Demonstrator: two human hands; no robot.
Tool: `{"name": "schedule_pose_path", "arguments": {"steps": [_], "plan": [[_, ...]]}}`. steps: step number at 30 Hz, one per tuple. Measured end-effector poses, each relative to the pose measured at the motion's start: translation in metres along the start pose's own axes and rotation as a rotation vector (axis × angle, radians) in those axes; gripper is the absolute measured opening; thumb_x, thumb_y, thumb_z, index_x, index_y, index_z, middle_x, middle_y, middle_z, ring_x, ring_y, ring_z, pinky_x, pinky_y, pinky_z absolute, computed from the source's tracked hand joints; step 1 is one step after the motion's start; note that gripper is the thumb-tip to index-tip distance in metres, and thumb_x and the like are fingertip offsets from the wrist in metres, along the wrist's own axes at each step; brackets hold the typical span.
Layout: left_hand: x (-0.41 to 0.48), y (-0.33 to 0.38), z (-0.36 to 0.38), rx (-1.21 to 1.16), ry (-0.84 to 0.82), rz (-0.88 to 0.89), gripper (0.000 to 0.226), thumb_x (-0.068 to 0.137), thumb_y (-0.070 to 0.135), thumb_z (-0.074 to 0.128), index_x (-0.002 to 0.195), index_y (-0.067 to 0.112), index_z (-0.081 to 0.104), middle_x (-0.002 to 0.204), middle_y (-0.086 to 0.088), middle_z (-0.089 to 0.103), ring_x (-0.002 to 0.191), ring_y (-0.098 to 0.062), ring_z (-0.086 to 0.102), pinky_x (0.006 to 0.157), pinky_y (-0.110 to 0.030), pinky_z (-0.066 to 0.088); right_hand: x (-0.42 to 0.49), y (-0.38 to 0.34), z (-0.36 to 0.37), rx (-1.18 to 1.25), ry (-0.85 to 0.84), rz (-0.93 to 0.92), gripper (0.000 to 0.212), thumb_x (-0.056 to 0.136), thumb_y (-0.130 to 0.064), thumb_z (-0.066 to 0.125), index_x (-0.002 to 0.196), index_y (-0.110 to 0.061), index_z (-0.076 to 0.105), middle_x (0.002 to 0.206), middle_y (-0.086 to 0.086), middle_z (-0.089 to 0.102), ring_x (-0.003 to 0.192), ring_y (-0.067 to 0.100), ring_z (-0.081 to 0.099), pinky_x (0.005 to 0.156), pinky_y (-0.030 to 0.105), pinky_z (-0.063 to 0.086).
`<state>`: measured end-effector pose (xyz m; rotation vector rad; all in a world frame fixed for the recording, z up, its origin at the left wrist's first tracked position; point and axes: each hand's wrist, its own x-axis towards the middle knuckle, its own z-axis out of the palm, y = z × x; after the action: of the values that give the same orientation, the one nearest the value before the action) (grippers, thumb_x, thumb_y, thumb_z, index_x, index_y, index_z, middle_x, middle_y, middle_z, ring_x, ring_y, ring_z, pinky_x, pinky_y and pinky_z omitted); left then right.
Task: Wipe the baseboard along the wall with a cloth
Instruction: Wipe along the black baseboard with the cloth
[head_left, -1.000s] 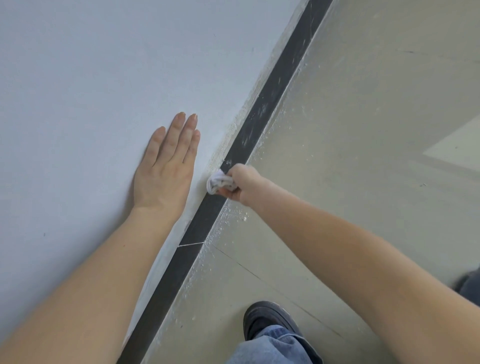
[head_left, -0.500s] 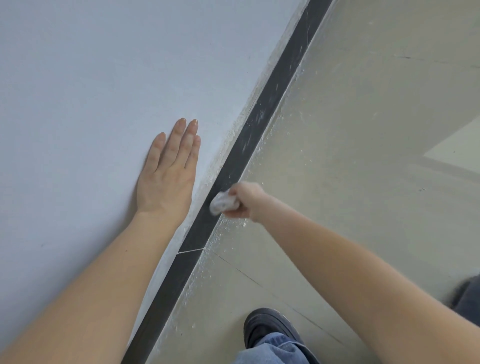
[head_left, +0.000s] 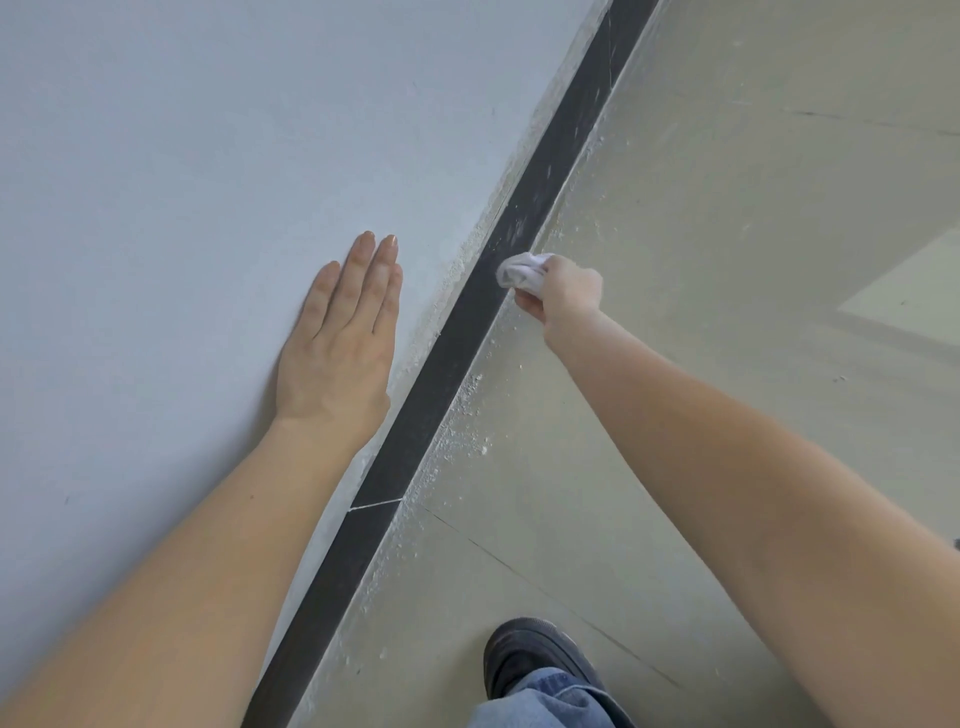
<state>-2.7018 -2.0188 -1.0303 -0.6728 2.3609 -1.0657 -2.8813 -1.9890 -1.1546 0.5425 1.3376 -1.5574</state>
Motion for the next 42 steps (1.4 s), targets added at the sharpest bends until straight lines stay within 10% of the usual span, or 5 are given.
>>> {"name": "schedule_pose_path", "arguments": {"steps": [11,19,25,36,42], "plan": [[0.015,0.006,0.002,-0.038,0.052,0.011,0.069,0.095,0.018,0.025,0.146,0.000,-0.018,0.154,-0.012,-0.024,0.142,-0.026,-0.022,0.104,-0.040,-0.029,-0.054,0.093,-0.006,-0.421,-0.371,0.440,0.007,0.089,-0.002,0.055,0.083,-0.003,0.057,0.086,0.016,0.060,0.063,0.024,0.061,0.065,0.034,0.059],[0.010,0.006,0.009,0.036,0.100,0.024,0.064,0.083,0.004,0.000,0.142,-0.002,-0.025,0.152,-0.014,-0.029,0.143,-0.026,-0.021,0.106,-0.042,-0.026,-0.006,0.029,0.020,-0.938,-0.088,-0.115,0.031,0.091,-0.018,0.062,0.121,-0.013,0.060,0.093,-0.008,0.066,0.092,0.014,0.064,0.078,0.020,0.051],[0.014,0.008,0.010,0.018,0.116,0.002,0.065,0.090,0.011,0.014,0.145,0.000,-0.019,0.154,-0.013,-0.023,0.144,-0.025,-0.017,0.107,-0.040,-0.027,0.037,-0.012,0.003,0.121,0.029,-0.032,0.024,0.089,-0.003,0.042,0.108,0.005,0.055,0.103,0.014,0.066,0.078,0.022,0.058,0.085,0.029,0.051],[0.022,0.012,0.005,0.007,0.095,-0.006,0.069,0.077,0.003,-0.011,0.146,-0.001,-0.017,0.155,-0.014,-0.023,0.143,-0.026,-0.017,0.107,-0.044,-0.025,-0.042,0.057,0.002,-0.546,-0.683,0.460,0.024,0.093,-0.013,0.042,0.100,0.002,0.059,0.087,0.021,0.067,0.070,0.030,0.068,0.069,0.034,0.059],[0.022,0.014,0.014,0.028,0.169,-0.026,0.063,0.084,0.001,-0.010,0.147,0.000,-0.010,0.158,-0.012,-0.011,0.144,-0.025,-0.011,0.112,-0.041,-0.017,-0.028,0.019,0.016,-0.474,-0.601,0.248,0.019,0.095,-0.001,0.039,0.086,0.003,0.056,0.100,0.022,0.062,0.067,0.028,0.066,0.065,0.034,0.060]]}}
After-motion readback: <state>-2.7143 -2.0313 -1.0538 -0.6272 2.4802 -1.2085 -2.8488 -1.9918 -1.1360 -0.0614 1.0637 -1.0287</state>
